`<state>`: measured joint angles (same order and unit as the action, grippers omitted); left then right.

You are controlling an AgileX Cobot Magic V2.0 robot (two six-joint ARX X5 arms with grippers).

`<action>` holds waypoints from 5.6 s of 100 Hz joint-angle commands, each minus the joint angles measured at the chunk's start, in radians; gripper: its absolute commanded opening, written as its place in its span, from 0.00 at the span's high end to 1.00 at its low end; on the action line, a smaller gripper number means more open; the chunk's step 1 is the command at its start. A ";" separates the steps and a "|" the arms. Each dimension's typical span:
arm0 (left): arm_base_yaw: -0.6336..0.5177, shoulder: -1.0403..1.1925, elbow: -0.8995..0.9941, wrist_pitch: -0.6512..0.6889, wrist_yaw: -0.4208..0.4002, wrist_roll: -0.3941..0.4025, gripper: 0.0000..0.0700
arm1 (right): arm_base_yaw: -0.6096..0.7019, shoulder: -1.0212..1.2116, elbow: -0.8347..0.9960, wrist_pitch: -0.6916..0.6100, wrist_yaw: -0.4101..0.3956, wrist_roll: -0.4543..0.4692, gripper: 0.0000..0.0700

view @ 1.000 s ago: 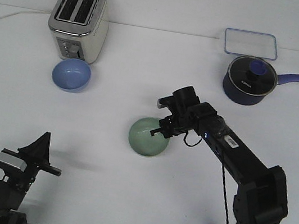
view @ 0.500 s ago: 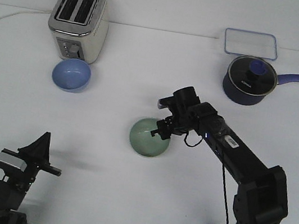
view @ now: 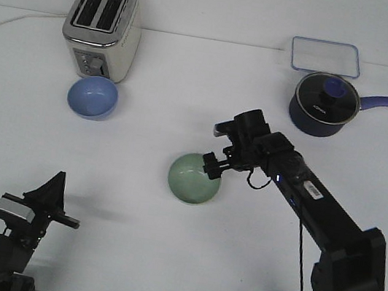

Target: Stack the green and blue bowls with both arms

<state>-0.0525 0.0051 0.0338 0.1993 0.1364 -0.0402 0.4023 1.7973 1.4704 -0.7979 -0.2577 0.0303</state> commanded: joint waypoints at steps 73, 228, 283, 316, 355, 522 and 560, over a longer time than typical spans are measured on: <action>0.001 -0.002 -0.020 0.011 0.002 0.002 0.99 | -0.326 -0.571 -0.193 0.048 0.164 -0.096 0.22; 0.001 -0.002 -0.020 0.011 0.002 0.002 0.98 | -0.389 -1.274 -0.974 0.671 0.154 -0.027 0.22; 0.001 -0.002 -0.018 0.019 0.002 0.001 0.99 | -0.389 -1.274 -0.974 0.671 0.154 -0.027 0.22; 0.001 0.009 0.100 -0.084 -0.025 -0.079 0.99 | -0.389 -1.274 -0.974 0.671 0.154 -0.027 0.22; 0.001 0.306 0.540 -0.420 -0.092 -0.085 0.98 | -0.388 -1.274 -0.974 0.671 0.154 -0.026 0.22; 0.011 1.136 1.135 -0.848 -0.076 -0.077 0.32 | -0.389 -1.273 -0.974 0.670 0.154 -0.026 0.22; 0.056 1.646 1.661 -0.989 -0.076 -0.005 0.32 | -0.389 -1.273 -0.974 0.670 0.154 -0.026 0.22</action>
<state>-0.0055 1.5696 1.6009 -0.7601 0.0582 -0.0830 0.0124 0.5194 0.4965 -0.1375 -0.1047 -0.0029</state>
